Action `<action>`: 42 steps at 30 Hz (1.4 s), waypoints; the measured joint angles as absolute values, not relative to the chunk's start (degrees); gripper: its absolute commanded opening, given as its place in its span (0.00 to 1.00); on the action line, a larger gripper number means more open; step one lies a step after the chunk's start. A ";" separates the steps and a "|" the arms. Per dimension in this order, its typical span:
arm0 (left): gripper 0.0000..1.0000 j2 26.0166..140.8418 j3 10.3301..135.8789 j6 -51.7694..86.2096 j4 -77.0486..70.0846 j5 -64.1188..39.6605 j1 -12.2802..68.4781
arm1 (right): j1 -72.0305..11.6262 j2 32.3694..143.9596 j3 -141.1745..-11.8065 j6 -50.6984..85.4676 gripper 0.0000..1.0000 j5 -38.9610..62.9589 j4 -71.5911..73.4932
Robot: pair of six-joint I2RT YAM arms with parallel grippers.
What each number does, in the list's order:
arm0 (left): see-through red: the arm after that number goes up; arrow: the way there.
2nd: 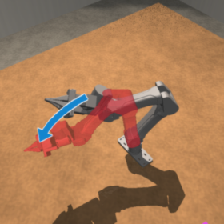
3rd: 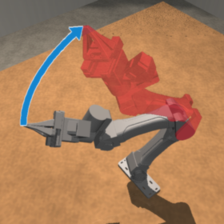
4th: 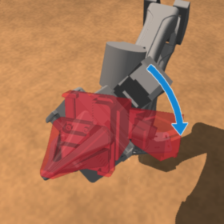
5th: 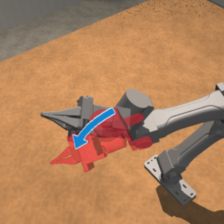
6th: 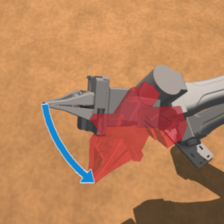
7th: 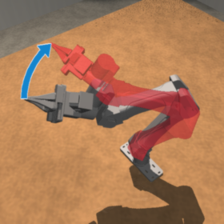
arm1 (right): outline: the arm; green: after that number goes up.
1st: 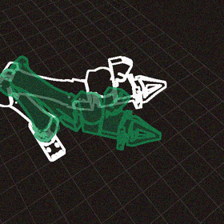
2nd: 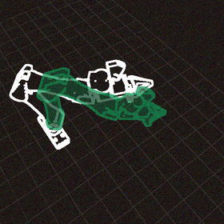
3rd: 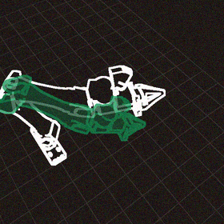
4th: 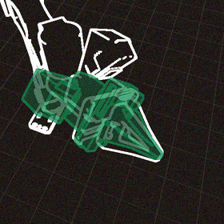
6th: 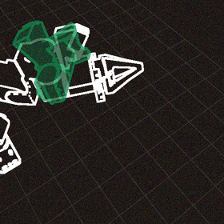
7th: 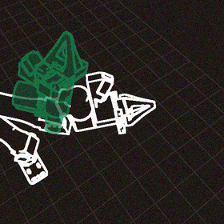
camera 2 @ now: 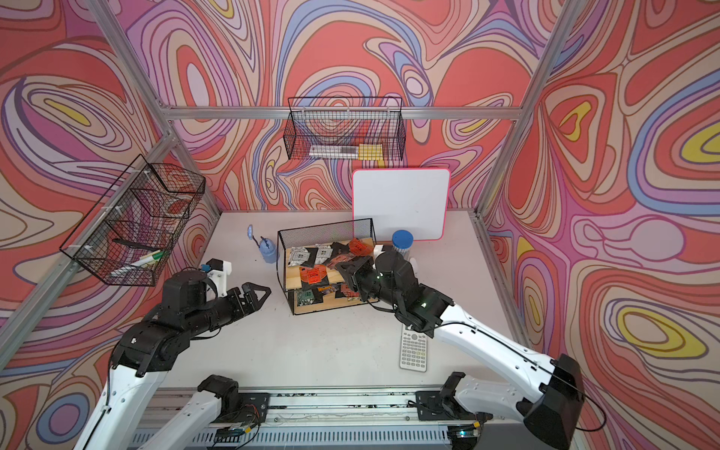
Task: Remove the tea bags from the shelf
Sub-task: Place the tea bag at the center of the board.
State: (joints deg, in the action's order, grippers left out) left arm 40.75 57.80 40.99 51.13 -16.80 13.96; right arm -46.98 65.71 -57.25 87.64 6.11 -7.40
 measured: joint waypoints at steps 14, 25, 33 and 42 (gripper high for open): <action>0.82 40.86 59.59 40.60 52.62 -16.84 13.96 | -47.03 62.00 -39.31 75.75 0.00 27.94 -3.68; 0.83 38.70 59.51 40.21 55.13 -17.06 13.96 | -47.07 70.96 -29.41 68.58 0.00 29.45 -1.63; 0.80 37.06 55.48 39.48 54.87 -18.94 13.96 | -46.76 74.13 -29.34 64.82 0.00 26.04 -6.76; 0.79 38.59 53.54 38.26 53.36 -18.87 13.96 | -46.17 74.32 -32.49 61.10 0.39 19.97 -21.21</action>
